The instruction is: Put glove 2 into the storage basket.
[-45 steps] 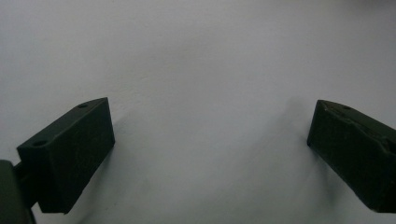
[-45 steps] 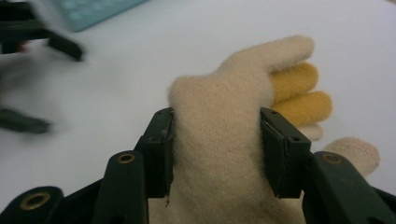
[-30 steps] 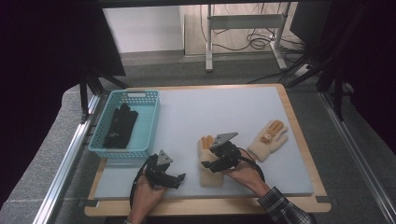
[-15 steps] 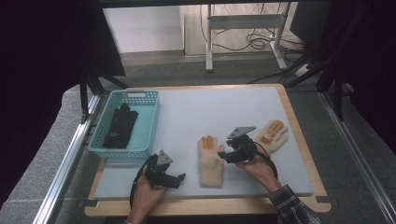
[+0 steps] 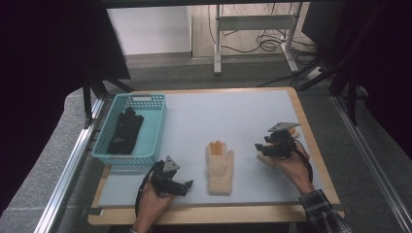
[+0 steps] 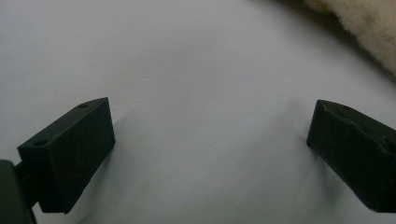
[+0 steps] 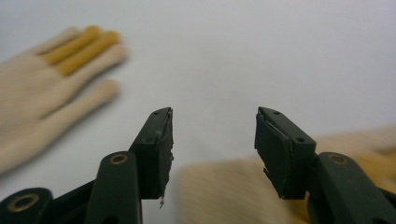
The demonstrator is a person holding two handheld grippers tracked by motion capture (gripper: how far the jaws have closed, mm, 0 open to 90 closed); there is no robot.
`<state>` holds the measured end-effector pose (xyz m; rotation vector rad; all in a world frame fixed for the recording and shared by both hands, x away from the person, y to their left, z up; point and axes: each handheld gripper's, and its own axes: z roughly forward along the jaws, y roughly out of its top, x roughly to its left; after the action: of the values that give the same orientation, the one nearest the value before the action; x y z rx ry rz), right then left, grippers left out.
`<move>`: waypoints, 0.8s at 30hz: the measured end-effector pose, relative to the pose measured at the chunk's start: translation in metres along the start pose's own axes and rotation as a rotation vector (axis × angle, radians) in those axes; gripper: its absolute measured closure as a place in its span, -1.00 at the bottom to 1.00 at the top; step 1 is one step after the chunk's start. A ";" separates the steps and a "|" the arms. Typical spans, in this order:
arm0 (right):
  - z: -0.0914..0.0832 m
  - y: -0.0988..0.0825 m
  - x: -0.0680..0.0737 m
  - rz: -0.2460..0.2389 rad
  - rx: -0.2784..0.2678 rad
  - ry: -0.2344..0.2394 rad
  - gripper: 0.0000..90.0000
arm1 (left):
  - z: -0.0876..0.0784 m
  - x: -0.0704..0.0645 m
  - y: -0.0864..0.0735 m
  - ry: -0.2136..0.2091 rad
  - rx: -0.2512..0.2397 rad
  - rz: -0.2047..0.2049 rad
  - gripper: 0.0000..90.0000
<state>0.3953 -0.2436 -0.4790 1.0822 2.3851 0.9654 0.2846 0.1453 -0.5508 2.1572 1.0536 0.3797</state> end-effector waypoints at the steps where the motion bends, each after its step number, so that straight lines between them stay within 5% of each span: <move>1: -0.002 -0.001 -0.005 0.014 -0.003 -0.015 -0.01 | 0.000 0.000 0.000 0.000 0.000 0.000 -0.97; 10: -0.014 -0.017 -0.045 0.133 0.006 -0.125 -0.22 | 0.000 0.000 0.000 0.000 0.000 0.000 -0.97; 16: 0.000 -0.027 -0.048 0.156 0.030 -0.128 -0.33 | 0.000 0.000 0.000 0.001 -0.001 0.000 -0.97; 24: 0.014 -0.035 -0.046 0.147 0.064 -0.177 -0.24 | 0.000 0.000 0.000 0.001 -0.002 -0.002 -0.97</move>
<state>0.4146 -0.2885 -0.5122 1.3242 2.2324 0.8074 0.2846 0.1451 -0.5510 2.1540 1.0551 0.3813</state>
